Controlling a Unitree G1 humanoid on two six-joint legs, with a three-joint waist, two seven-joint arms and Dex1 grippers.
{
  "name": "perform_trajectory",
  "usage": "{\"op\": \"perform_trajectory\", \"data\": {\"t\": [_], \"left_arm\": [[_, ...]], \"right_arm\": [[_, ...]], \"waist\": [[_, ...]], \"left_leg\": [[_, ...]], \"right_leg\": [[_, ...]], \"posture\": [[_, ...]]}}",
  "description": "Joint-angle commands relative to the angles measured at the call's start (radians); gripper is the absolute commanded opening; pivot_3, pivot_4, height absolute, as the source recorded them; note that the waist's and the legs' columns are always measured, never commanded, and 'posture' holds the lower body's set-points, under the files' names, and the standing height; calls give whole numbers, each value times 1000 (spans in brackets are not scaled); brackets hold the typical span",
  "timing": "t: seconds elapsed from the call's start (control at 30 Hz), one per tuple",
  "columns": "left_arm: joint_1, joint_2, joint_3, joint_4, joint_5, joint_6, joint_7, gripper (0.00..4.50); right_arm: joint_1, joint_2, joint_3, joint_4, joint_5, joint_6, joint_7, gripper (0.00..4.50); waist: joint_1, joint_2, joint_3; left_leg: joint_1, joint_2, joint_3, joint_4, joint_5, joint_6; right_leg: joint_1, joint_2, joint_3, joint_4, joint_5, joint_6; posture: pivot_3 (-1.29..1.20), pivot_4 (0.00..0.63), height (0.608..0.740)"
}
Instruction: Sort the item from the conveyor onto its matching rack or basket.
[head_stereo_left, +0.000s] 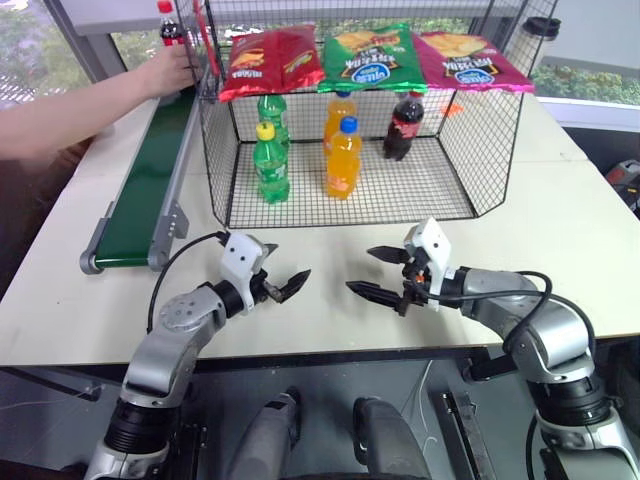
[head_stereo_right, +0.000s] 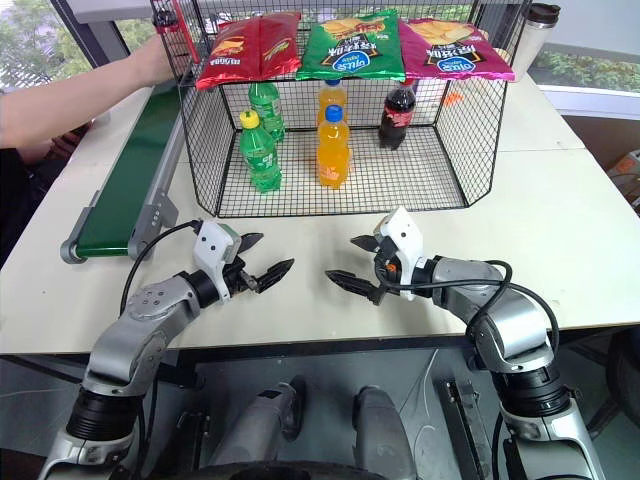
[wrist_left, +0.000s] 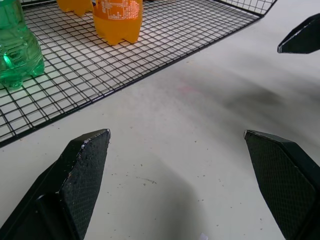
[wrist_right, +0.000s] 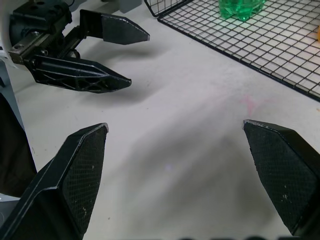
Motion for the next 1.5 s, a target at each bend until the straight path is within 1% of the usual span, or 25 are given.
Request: {"op": "perform_trajectory", "data": {"t": [0.03,0.2,0.33,0.43,0.57,0.73,0.97,1.1,1.17,1.5], "left_arm": [[-19,27,31,-92,-23,27,4,4500],[-19,88,131,-204,-105,117,3,4500],[-15,156,274,-266,-176,195,19,4500],[-15,188,378,-262,-198,224,56,4500],[-8,202,522,-228,-224,261,121,4500],[33,204,628,-170,-215,248,167,4500],[60,176,670,-105,-196,197,235,4500],[60,147,677,-66,-160,140,292,4500],[49,129,684,-49,-164,130,317,4500],[22,127,649,8,-161,82,337,4500]], "right_arm": [[-26,-11,-7,-67,37,2,17,4465],[-58,-18,-16,-104,74,26,22,4465],[-89,-25,-11,-128,95,28,36,4465],[-109,-21,-8,-139,110,32,40,4465],[-134,-27,22,-150,99,8,63,4465],[-187,17,43,-145,109,-16,63,4465],[-236,69,59,-101,104,-35,56,4465],[-234,78,70,-65,78,-64,66,4465],[-228,78,72,-54,71,-77,67,4465],[-210,82,59,-7,70,-95,49,4465]], "waist": [[0,0,0],[-2,0,0],[-2,0,0],[-2,0,0],[-1,0,0],[-1,0,0],[1,-1,0],[0,-1,0],[0,-1,0],[0,-1,0]], "left_leg": [[0,0,0,0,0,0],[0,0,0,0,0,0],[0,1,0,0,0,0],[0,1,0,0,0,0],[0,1,0,0,0,0],[0,1,0,0,0,0],[0,1,-1,0,0,0],[0,1,-1,-1,0,0],[0,1,-1,-1,0,0],[0,1,-1,-1,0,0]], "right_leg": [[0,0,0,0,0,0],[0,0,0,0,0,0],[0,0,0,0,0,1],[-1,1,0,0,0,1],[0,0,0,0,0,1],[0,0,0,-1,0,0],[0,0,0,-3,0,0],[0,0,0,-3,0,-1],[0,1,0,-3,0,-1],[0,1,0,-3,1,-1]], "posture": [[0,150,738],[0,150,738],[0,150,738],[0,150,738],[0,150,738],[0,150,738],[0,150,738],[0,150,738],[0,150,738],[0,150,738]]}}
